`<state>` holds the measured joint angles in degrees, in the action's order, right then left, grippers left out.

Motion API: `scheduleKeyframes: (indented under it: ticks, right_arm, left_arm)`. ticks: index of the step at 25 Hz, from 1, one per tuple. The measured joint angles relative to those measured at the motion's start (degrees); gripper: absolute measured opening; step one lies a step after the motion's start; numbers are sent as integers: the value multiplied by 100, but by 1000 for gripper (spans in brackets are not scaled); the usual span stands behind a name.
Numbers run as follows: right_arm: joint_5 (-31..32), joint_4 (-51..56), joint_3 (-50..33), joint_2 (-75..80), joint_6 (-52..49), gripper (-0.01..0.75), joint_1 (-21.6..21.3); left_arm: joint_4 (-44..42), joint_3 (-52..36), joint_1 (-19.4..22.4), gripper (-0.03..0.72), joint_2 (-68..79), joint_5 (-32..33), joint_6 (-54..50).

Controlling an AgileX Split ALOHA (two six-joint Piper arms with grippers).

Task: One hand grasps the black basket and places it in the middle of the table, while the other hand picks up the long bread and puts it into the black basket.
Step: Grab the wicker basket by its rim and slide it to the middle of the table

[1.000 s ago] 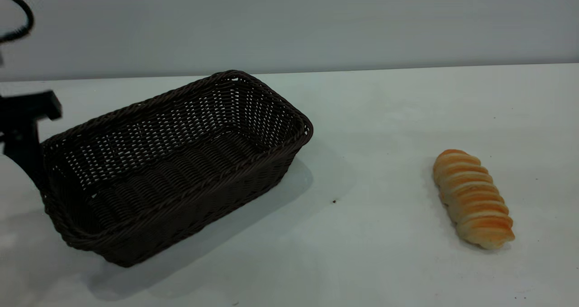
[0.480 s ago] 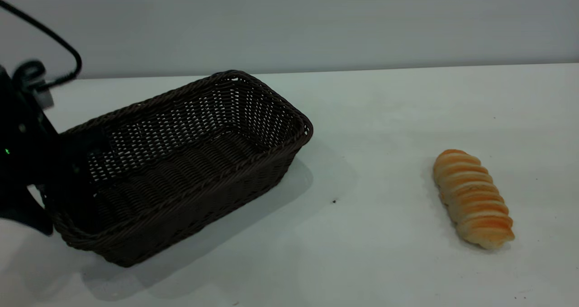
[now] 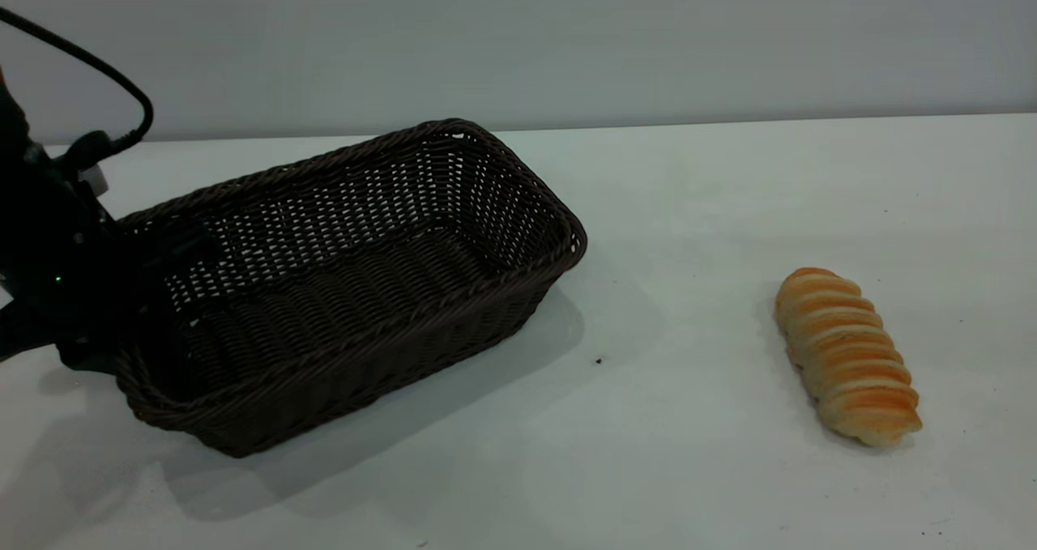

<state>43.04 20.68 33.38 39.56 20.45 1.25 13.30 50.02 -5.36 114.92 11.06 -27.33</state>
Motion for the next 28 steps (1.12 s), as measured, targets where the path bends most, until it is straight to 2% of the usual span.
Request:
scheduleKeyframes:
  ticks: [6,10,14,20,28]
  right_arm:
    - [0,5,0,0,0,510,0]
    - [6,5,0,0,0,510,0]
    - [6,5,0,0,0,510,0]
    - [48,5,0,0,0,510,0]
    - [251,5,0,0,0,510,0]
  left_arm:
    - [113,0,0,136,-430,228,236]
    - [199,-6,-10,136,-874,476,1049]
    - [669,142,-75,136,-854,808,2166]
    - [1454,899,-118,136,-251,1145,3562]
    - [1499,1940,-123,136,767,1726,3978]
